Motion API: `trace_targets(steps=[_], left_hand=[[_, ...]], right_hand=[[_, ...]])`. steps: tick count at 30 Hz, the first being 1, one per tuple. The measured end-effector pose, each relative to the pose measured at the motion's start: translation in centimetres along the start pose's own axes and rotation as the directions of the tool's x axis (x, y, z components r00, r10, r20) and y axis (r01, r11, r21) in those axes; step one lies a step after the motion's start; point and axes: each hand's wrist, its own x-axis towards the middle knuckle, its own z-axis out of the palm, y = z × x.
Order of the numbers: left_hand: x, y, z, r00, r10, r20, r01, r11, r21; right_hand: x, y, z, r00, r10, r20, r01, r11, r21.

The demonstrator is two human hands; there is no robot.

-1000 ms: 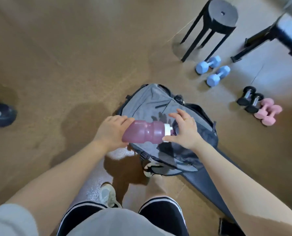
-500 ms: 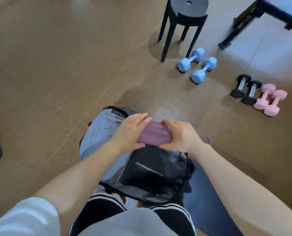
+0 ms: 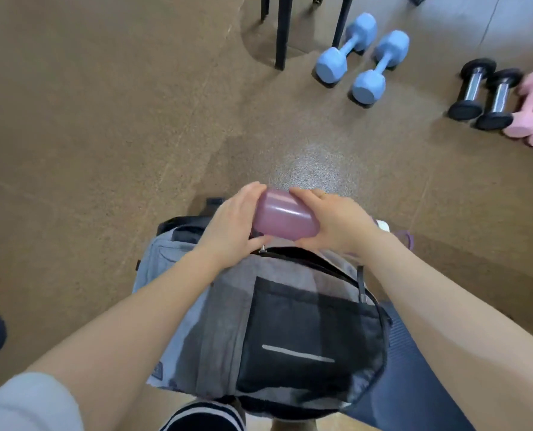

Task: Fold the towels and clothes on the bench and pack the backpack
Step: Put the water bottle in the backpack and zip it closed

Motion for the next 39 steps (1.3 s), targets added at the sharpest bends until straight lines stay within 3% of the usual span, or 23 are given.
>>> trace_targets(steps=[4,11,17,21,24,30,34,37,39], left_hand=[[2.9,-2.8,1.4,0.965,-0.225,0.135,0.224,0.974,0.021],[4.6,-5.0,3.5,0.819,-0.415,0.396,0.319,0.903,0.287],[3.2,-3.0,5.1,0.747,-0.503,0.435,0.375,0.859,0.349],[2.6,-3.2,5.2,0.725,-0.515,0.458,0.394,0.855,0.336],[1.8,-3.3,5.2,0.689,-0.570,0.447,0.501,0.821,0.273],[1.7,-3.7,5.2,0.725,-0.622,0.296,0.625,0.775,0.097],[2.1,-3.5,4.7,0.784,-0.583,0.214,0.609,0.789,-0.082],[1.2,-4.4,3.5,0.813,-0.511,0.281,0.580,0.758,-0.298],[1.0,-5.1,2.6,0.851,-0.404,0.337,0.496,0.829,-0.259]], right_hand=[[2.8,2.8,1.8,0.984,0.168,0.057,-0.166,0.985,-0.037],[3.8,3.7,7.3,0.914,0.164,0.371,-0.221,0.968,0.117],[1.3,2.1,9.8,0.917,0.141,0.374,-0.173,0.984,0.052],[1.6,2.5,9.8,0.887,0.145,0.438,-0.222,0.966,0.131],[1.5,2.7,9.7,0.892,0.135,0.431,-0.237,0.952,0.192],[0.4,1.7,10.2,0.943,0.208,0.259,-0.247,0.961,0.127],[0.0,1.5,10.6,0.946,0.239,0.220,-0.272,0.953,0.132],[-0.4,2.0,10.5,0.948,0.225,0.225,-0.264,0.950,0.164],[-0.2,2.2,10.5,0.944,0.215,0.250,-0.263,0.948,0.177]])
